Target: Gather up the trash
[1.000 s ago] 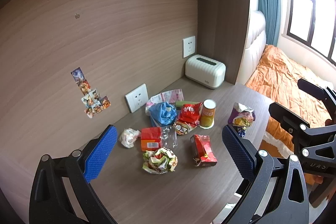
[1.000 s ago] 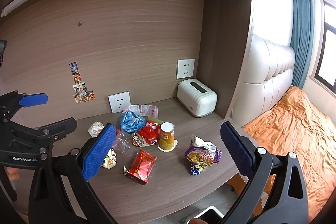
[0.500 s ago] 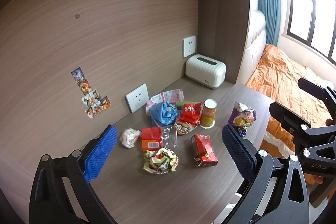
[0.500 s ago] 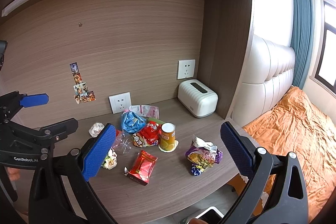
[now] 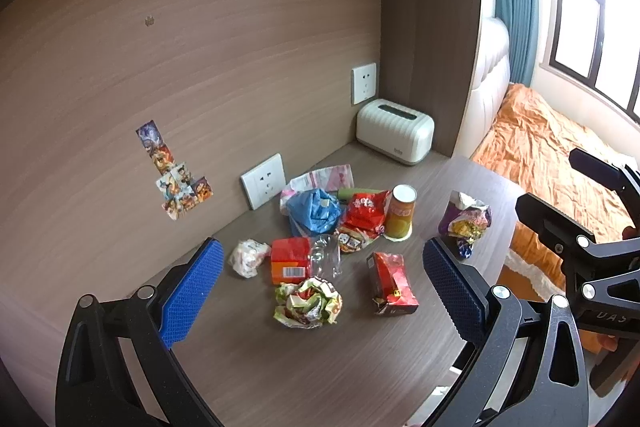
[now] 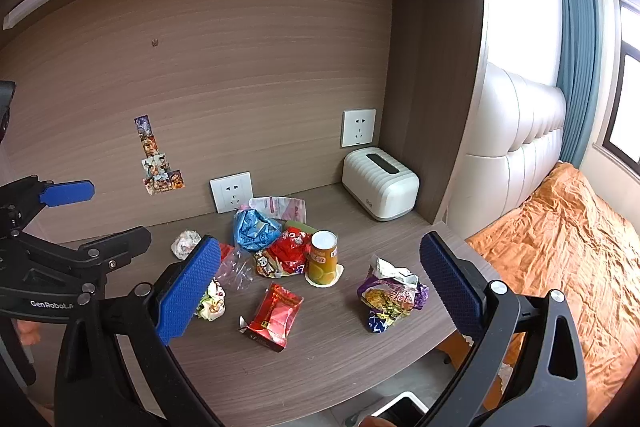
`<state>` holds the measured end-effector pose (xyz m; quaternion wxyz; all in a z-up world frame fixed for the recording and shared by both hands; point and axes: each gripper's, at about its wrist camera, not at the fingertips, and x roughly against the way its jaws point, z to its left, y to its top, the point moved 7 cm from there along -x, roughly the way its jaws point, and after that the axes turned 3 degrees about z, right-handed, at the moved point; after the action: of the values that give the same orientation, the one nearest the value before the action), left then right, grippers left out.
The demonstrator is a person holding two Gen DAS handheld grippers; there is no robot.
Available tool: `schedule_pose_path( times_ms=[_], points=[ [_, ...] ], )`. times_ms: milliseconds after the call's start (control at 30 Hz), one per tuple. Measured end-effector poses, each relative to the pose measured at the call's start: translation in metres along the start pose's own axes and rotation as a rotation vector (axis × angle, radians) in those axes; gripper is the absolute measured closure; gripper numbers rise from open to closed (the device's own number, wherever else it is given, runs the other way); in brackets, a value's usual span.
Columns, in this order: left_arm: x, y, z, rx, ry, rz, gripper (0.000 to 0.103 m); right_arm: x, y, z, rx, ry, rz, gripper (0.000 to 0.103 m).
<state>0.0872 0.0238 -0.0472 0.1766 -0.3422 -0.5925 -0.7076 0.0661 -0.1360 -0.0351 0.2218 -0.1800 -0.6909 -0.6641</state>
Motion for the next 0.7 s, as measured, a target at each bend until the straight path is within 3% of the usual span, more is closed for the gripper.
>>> schedule_pose_path(
  times_ms=[267,433,700],
  points=[
    [-0.033,-0.016,0.012,0.048,-0.038,0.017,0.005,-0.021,-0.015,0.005,0.012,-0.007,0.033,0.003],
    [-0.079,-0.041,0.021,0.025,0.024,0.081,0.005,-0.058,-0.04,0.011,0.019,-0.004,0.12,0.003],
    [-0.146,-0.081,0.023,0.002,0.01,0.178,0.005,-0.118,-0.079,0.012,-0.033,0.01,0.263,0.003]
  ],
)
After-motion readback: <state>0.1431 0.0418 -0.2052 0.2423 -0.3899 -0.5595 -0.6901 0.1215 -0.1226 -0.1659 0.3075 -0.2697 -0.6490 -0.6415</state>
